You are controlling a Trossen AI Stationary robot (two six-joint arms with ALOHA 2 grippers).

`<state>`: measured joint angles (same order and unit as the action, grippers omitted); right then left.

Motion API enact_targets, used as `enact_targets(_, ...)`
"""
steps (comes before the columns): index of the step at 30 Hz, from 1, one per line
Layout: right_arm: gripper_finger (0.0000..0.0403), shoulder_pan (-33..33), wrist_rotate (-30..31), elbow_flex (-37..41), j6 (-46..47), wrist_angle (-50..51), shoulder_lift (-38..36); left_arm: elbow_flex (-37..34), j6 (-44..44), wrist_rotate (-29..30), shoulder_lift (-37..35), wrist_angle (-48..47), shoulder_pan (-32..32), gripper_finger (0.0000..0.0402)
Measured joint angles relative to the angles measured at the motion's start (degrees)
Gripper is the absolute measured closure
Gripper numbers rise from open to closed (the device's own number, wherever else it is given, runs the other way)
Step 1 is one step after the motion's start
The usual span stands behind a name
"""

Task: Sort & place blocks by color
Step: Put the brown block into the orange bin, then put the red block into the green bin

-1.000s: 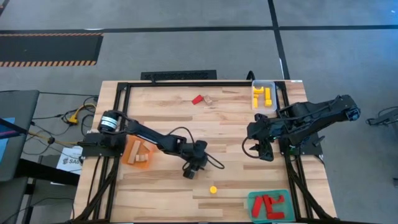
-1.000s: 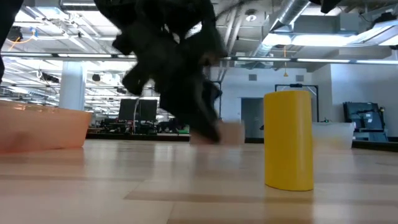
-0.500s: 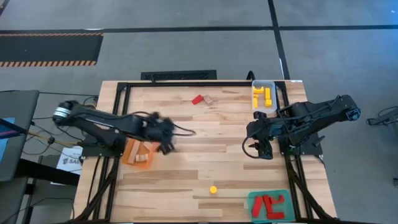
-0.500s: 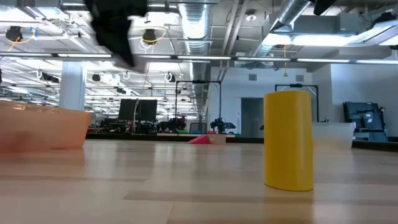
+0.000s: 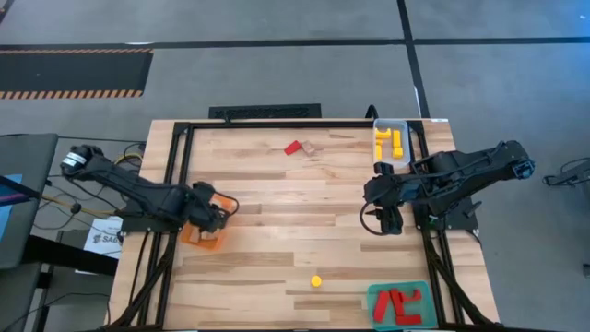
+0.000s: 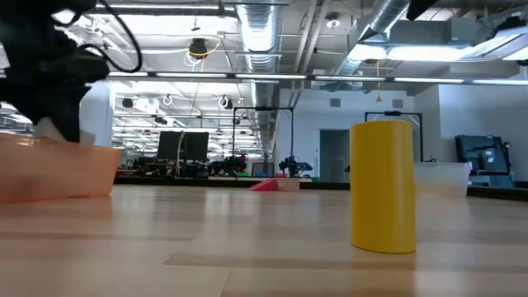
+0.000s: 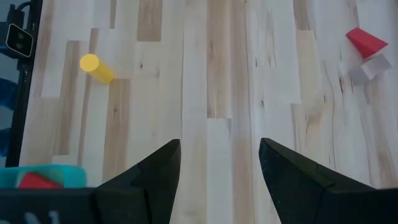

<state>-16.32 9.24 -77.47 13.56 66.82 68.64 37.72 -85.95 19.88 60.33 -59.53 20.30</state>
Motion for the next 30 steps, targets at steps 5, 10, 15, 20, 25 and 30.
enact_targets(5, 0.0163, 0.01, 0.11, 0.00, -0.07, 0.00, 0.01, -2.73, -2.88, -0.61, -0.13, 0.88, 1.26, 0.0303)
enact_targets(10, 0.0163, 0.00, 0.10, 0.00, -0.09, 0.01, 0.02, -3.46, -2.28, -0.53, -0.06, 1.42, 1.26, 0.0303)
enact_targets(15, 0.0163, 0.00, 0.10, 0.00, -0.09, 0.01, 0.02, -3.46, -3.10, 0.26, 0.40, -0.15, 0.82, 0.0203)
enact_targets(20, 0.0163, 0.05, 0.10, 0.00, -0.09, 0.01, 0.02, -3.45, -0.11, -1.79, 0.40, -0.17, -0.56, 0.0096)
enact_targets(25, 0.0163, 1.29, 0.10, 0.00, -0.02, 0.03, 0.02, -2.36, 3.29, -5.32, -0.06, -0.59, -3.34, 0.0056)
enact_targets(30, 0.0163, 3.07, 0.08, 0.00, 0.46, 0.09, 0.02, 2.61, 10.50, -2.59, -1.15, 0.25, -6.07, 0.0056)
